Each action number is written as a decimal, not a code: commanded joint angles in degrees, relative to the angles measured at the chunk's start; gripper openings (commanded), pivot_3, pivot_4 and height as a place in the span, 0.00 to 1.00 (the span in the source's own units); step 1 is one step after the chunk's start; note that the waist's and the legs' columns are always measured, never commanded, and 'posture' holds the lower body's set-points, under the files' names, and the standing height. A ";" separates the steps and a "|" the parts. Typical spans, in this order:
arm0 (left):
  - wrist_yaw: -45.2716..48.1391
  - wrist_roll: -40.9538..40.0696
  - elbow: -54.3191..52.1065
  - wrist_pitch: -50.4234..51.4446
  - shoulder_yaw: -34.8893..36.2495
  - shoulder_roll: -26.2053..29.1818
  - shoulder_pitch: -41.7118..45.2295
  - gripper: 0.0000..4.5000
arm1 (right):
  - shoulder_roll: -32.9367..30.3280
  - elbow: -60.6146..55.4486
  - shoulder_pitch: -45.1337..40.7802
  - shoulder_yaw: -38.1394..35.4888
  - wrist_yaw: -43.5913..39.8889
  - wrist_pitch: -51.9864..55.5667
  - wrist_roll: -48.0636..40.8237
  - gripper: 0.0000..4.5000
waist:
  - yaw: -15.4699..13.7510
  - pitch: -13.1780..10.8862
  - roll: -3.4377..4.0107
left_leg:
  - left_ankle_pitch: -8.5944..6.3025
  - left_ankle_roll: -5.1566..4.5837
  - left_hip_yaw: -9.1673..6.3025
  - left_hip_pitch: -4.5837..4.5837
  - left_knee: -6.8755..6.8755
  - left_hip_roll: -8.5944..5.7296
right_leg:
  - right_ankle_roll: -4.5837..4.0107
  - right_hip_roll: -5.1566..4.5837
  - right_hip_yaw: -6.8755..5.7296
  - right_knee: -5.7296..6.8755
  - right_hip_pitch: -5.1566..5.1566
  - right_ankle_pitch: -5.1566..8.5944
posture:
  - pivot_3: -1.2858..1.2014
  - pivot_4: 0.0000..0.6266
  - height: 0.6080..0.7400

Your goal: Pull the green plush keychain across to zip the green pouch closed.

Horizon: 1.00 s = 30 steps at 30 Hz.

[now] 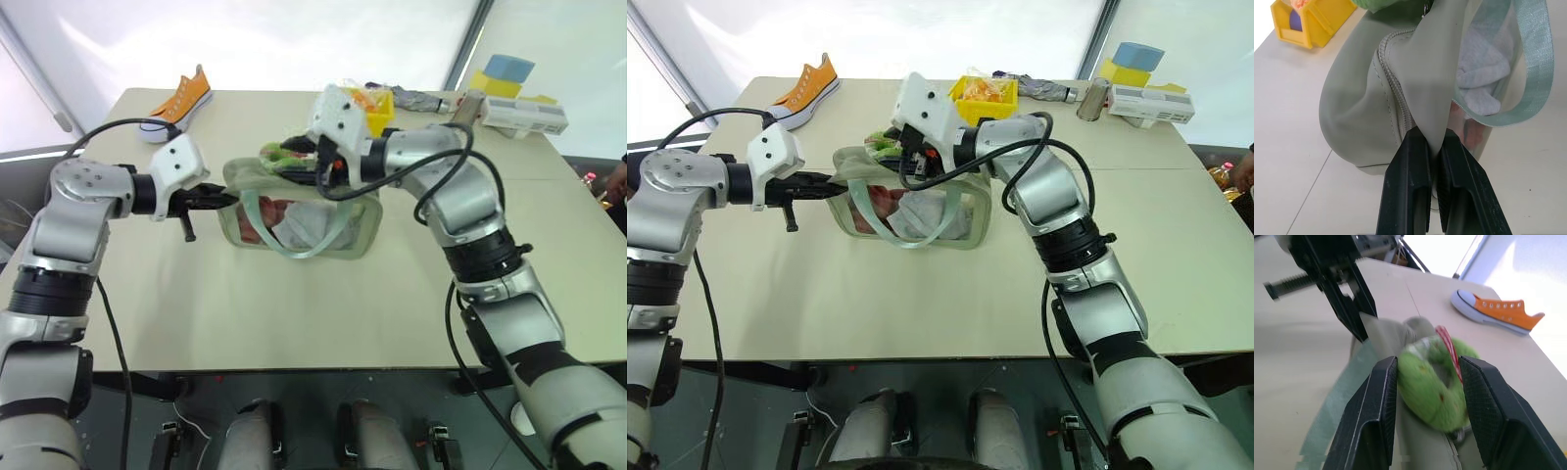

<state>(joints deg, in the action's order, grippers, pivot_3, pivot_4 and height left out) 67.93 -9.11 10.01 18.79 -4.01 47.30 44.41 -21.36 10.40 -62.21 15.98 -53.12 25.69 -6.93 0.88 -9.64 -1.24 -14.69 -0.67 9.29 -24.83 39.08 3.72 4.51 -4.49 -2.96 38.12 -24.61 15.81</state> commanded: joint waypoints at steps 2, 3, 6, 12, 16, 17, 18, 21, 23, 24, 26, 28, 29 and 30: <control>-0.53 0.30 -1.59 -0.22 0.35 0.48 1.20 0.00 | -0.69 0.11 -1.74 0.41 -1.76 -2.48 1.31 0.45 | 0.07 0.00 0.00 | 0.00 0.00 0.00 0.00 0.00 0.00 | 0.00 0.00 0.00 0.00 -0.01 0.00 | 0.52 0.24 1.00; -0.57 0.25 -1.63 -0.18 0.36 0.42 1.22 0.00 | -0.68 0.47 -1.80 0.40 -2.01 -2.69 1.44 0.45 | 0.06 0.00 0.00 | 0.00 0.00 0.00 0.00 0.00 0.00 | 0.00 0.00 -0.01 0.00 -0.01 0.00 | 0.52 0.24 1.00; -0.72 0.22 -1.66 -0.24 0.29 0.23 1.23 0.00 | -0.03 1.22 -2.19 -0.80 -1.86 -1.94 0.79 0.33 | 0.07 0.00 0.00 | 0.00 0.00 0.00 0.00 0.00 0.01 | 0.00 0.00 -0.01 0.00 -0.01 0.00 | 0.52 0.24 1.00; -0.96 0.11 -1.32 -0.24 0.17 -0.30 1.83 0.00 | -0.84 0.26 -2.53 -3.55 -1.24 0.26 -0.45 0.01 | 0.00 0.00 0.00 | 0.00 0.00 -0.01 -0.01 0.00 0.01 | 0.00 0.00 -0.02 0.00 -0.01 0.00 | 0.52 0.24 1.00; -0.93 0.05 -1.61 -0.10 0.27 -0.25 1.62 0.00 | -4.47 -3.14 -2.73 -6.68 -1.97 4.43 -2.16 0.01 | -0.08 0.00 0.00 | 0.00 0.00 -0.03 -0.04 0.01 0.00 | 0.00 -0.02 -0.03 -0.01 -0.01 0.00 | 0.52 0.24 1.00; -0.90 0.00 -1.74 -0.03 0.33 -0.19 1.49 0.00 | -5.70 -4.06 -2.80 -7.55 -2.01 5.71 -2.66 0.01 | -0.11 0.00 0.00 | 0.00 0.00 -0.04 -0.06 0.00 0.00 | 0.00 -0.02 -0.03 -0.01 -0.03 0.00 | 0.52 0.24 1.00; -0.87 0.01 -1.72 -0.08 0.32 -0.15 1.41 0.00 | -7.71 -4.53 -2.82 -8.42 -1.69 6.44 -2.36 0.01 | -0.09 0.00 0.00 | 0.00 0.00 -0.04 -0.08 0.01 0.00 | 0.00 -0.02 -0.03 -0.01 -0.04 0.00 | 0.52 0.24 1.00; -0.78 -0.10 -1.93 0.11 0.38 -0.05 1.03 0.00 | -14.04 -4.52 -2.04 -10.00 -0.60 7.28 -0.23 0.01 | -0.15 -0.01 0.01 | 0.00 0.00 -0.06 -0.10 0.02 0.00 | 0.00 -0.02 -0.05 -0.01 -0.05 0.00 | 0.52 0.24 1.00; -0.77 -0.20 -2.24 0.27 0.47 0.08 0.67 0.00 | -18.74 -4.49 -0.31 -10.10 0.03 6.53 2.06 0.01 | -0.13 -0.01 0.01 | -0.01 -0.01 -0.06 -0.11 0.02 0.00 | 0.00 -0.03 -0.05 -0.03 -0.06 0.00 | 0.52 0.24 1.00; -0.77 -0.24 -2.34 0.37 0.52 0.12 0.51 0.00 | -21.82 -4.53 1.31 -9.95 0.65 5.43 4.09 0.01 | -0.15 -0.01 0.01 | -0.01 -0.02 -0.06 -0.11 0.02 0.00 | -0.01 -0.04 -0.05 -0.04 -0.07 0.00 | 0.52 0.24 1.00; -0.87 -0.13 -2.19 0.31 0.50 0.11 0.39 0.00 | -27.15 -5.03 4.45 -9.15 1.28 3.44 7.62 0.01 | -0.22 -0.01 0.01 | -0.02 -0.03 -0.08 -0.13 0.01 -0.01 | -0.01 -0.04 -0.06 -0.05 -0.07 0.00 | 0.52 0.24 1.00; -0.71 -0.13 -2.17 0.30 0.50 0.32 0.16 0.00 | -30.15 -6.46 6.87 -8.69 1.05 2.91 9.12 0.01 | -0.06 -0.01 0.01 | -0.02 -0.03 -0.06 -0.18 0.01 -0.02 | -0.01 -0.06 -0.05 -0.08 -0.12 0.00 | 0.52 0.24 1.00; -0.55 -0.16 -2.09 0.36 0.43 0.36 0.16 0.00 | -31.94 -7.63 9.26 -9.05 1.33 3.46 9.91 0.01 | 0.12 -0.02 0.03 | -0.02 -0.03 -0.05 -0.19 0.01 -0.02 | 0.00 -0.06 -0.05 -0.07 -0.15 0.00 | 0.52 0.24 1.00; -0.44 -0.16 -1.91 0.35 0.32 0.33 0.25 0.00 | -33.27 -8.80 11.80 -9.38 1.70 4.05 10.59 0.01 | 0.23 -0.03 0.05 | -0.02 -0.03 -0.03 -0.20 0.01 -0.01 | 0.00 -0.05 -0.04 -0.04 -0.19 0.00 | 0.52 0.24 1.00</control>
<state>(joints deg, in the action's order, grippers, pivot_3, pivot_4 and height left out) 67.47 -9.39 8.61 19.29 -4.70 46.57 44.52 -51.92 3.87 -51.04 8.71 -52.97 29.51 1.18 1.11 -9.66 -1.19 -14.70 -0.69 9.27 -25.04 39.09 3.71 4.51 -4.51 -3.00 38.08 -24.84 15.81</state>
